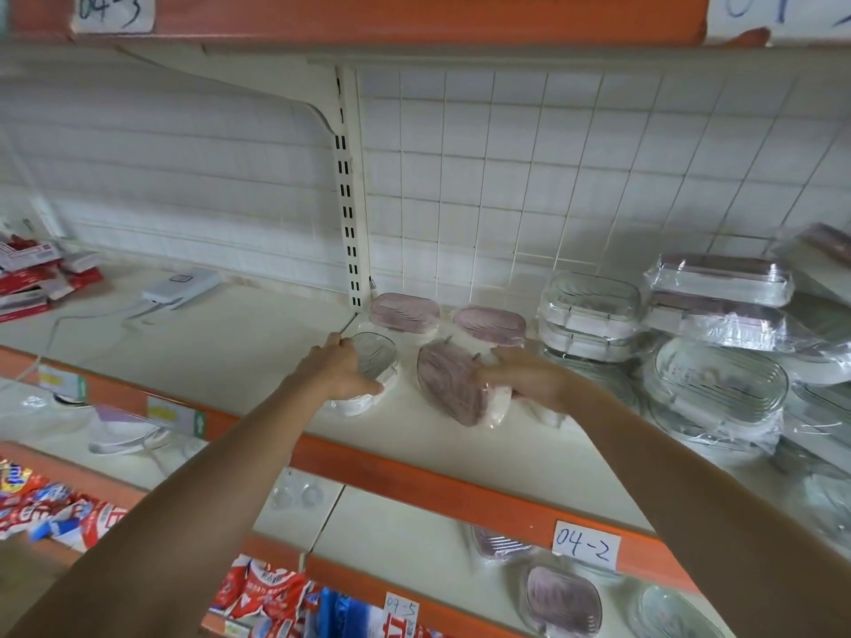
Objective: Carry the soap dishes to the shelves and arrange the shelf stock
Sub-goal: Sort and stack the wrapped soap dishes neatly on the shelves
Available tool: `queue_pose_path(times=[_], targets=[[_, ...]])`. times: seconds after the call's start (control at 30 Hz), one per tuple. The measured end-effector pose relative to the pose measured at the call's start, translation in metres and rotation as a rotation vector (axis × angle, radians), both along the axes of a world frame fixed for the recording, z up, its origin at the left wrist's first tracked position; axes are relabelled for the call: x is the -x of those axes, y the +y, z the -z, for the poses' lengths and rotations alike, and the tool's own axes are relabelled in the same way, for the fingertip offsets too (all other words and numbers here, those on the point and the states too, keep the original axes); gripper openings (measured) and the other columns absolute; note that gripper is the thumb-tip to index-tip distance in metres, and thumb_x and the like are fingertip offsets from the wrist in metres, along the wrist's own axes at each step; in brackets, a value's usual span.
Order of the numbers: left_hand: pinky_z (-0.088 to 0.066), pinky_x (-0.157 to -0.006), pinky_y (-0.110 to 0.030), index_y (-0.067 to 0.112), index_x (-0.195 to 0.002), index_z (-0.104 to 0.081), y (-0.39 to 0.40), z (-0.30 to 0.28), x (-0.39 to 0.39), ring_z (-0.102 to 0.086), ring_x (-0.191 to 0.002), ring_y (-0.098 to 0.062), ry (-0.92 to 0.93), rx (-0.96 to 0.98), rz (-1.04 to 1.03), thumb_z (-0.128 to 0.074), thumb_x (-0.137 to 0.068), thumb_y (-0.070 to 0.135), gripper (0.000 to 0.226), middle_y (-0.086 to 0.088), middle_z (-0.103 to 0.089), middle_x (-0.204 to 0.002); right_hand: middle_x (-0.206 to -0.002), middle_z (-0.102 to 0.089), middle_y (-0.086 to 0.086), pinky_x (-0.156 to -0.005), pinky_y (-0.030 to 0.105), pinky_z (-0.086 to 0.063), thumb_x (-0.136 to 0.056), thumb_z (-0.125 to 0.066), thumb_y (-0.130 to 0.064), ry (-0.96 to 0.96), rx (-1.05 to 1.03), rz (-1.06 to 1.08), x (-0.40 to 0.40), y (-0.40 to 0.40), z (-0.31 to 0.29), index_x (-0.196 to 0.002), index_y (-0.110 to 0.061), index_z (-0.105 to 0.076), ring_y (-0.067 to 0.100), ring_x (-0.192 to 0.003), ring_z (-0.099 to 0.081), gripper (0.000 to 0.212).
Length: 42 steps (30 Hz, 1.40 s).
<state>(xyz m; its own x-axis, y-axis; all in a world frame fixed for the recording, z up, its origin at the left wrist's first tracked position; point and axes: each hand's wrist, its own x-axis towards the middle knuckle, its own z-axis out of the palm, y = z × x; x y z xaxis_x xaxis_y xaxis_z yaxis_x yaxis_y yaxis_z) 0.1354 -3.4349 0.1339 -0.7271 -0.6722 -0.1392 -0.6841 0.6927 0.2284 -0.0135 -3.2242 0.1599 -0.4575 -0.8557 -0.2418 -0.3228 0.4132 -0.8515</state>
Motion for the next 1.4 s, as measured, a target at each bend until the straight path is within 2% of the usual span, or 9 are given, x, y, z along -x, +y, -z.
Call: queue_pose_path(times=[0.1,0.23,0.33,0.43,0.5,0.57,0.7,0.9,1.4], targets=[[-0.040,-0.102,-0.040,0.003,-0.141,-0.033,-0.002,0.000,-0.005,-0.038,-0.130,-0.036,0.016,-0.025,0.001,-0.073,-0.077,0.050,0.089,-0.012,-0.029,-0.144,-0.069,-0.053,-0.004,-0.059,0.022,-0.039,-0.080,-0.067,-0.019,-0.263,0.064,0.115,0.007,0.008,0.005,-0.081,-0.019,-0.052,0.011,-0.066,-0.050,0.015],[-0.039,-0.102,-0.038,0.003,-0.141,-0.033,-0.001,0.000,-0.005,-0.038,-0.130,-0.035,0.040,-0.033,0.003,-0.076,-0.074,0.046,0.091,-0.011,-0.030,-0.144,-0.051,-0.045,-0.006,-0.051,0.022,-0.025,-0.090,-0.054,-0.013,0.025,0.003,0.203,0.013,0.002,0.009,-0.065,-0.016,-0.044,0.013,-0.056,-0.036,0.027],[-0.039,-0.103,-0.038,0.003,-0.142,-0.032,-0.002,0.000,-0.004,-0.038,-0.130,-0.033,0.040,-0.047,-0.008,-0.077,-0.074,0.046,0.092,-0.011,-0.030,-0.144,-0.091,-0.048,0.006,-0.067,0.026,-0.036,-0.095,-0.049,-0.027,0.364,-0.243,0.153,0.011,-0.008,0.010,-0.092,-0.004,-0.055,0.022,-0.086,-0.048,0.024],[-0.038,-0.103,-0.036,0.000,-0.142,-0.028,-0.001,0.001,-0.003,-0.036,-0.132,-0.032,0.040,-0.061,-0.057,-0.076,-0.074,0.047,0.096,-0.016,-0.031,-0.141,-0.119,-0.049,0.014,-0.083,0.028,-0.040,-0.092,-0.053,-0.044,0.539,-0.399,0.151,0.005,-0.020,0.019,-0.127,0.005,-0.046,0.031,-0.114,-0.050,0.061],[-0.036,-0.104,-0.036,-0.001,-0.143,-0.025,-0.001,0.003,-0.004,-0.033,-0.133,-0.032,0.041,-0.083,-0.103,-0.075,-0.073,0.051,0.100,-0.017,-0.031,-0.141,-0.137,-0.039,0.019,-0.098,0.035,-0.038,-0.077,-0.056,-0.068,0.564,-0.473,0.163,-0.001,-0.027,0.028,-0.140,0.000,-0.034,0.034,-0.128,-0.039,0.095],[-0.037,-0.104,-0.036,-0.001,-0.142,-0.027,-0.001,0.005,-0.005,-0.035,-0.133,-0.031,0.051,-0.114,-0.142,-0.077,-0.069,0.056,0.105,-0.017,-0.033,-0.141,-0.142,-0.031,0.022,-0.106,0.039,-0.028,-0.067,-0.053,-0.082,0.690,-0.591,0.079,-0.007,-0.032,0.034,-0.147,-0.002,-0.023,0.038,-0.133,-0.027,0.117],[-0.041,-0.099,-0.034,0.001,-0.138,-0.035,0.000,0.006,-0.008,-0.044,-0.128,-0.029,0.084,-0.128,-0.180,-0.080,-0.061,0.059,0.106,-0.015,-0.042,-0.136,-0.147,-0.020,0.024,-0.110,0.038,-0.023,-0.069,-0.066,-0.069,0.704,-0.644,0.107,-0.012,-0.034,0.041,-0.145,0.011,-0.004,0.040,-0.135,-0.020,0.128],[-0.043,-0.095,-0.037,0.000,-0.132,-0.038,0.024,0.000,-0.018,-0.047,-0.124,-0.030,0.179,-0.053,-0.185,-0.086,-0.058,0.050,0.102,-0.015,-0.045,-0.134,-0.144,-0.025,0.019,-0.109,0.034,-0.030,-0.069,-0.078,-0.045,0.534,-0.450,0.235,-0.024,-0.010,0.030,-0.145,0.005,-0.006,0.033,-0.137,-0.024,0.116],[-0.042,-0.095,-0.033,-0.001,-0.132,-0.039,0.188,-0.010,-0.071,-0.047,-0.126,-0.031,0.286,0.009,-0.174,-0.084,-0.062,0.052,0.099,-0.017,-0.046,-0.137,-0.132,-0.035,0.016,-0.103,0.033,-0.034,-0.067,-0.082,-0.037,0.580,-0.256,0.142,-0.082,0.161,0.007,-0.135,-0.001,-0.028,0.030,-0.127,-0.033,0.093]])
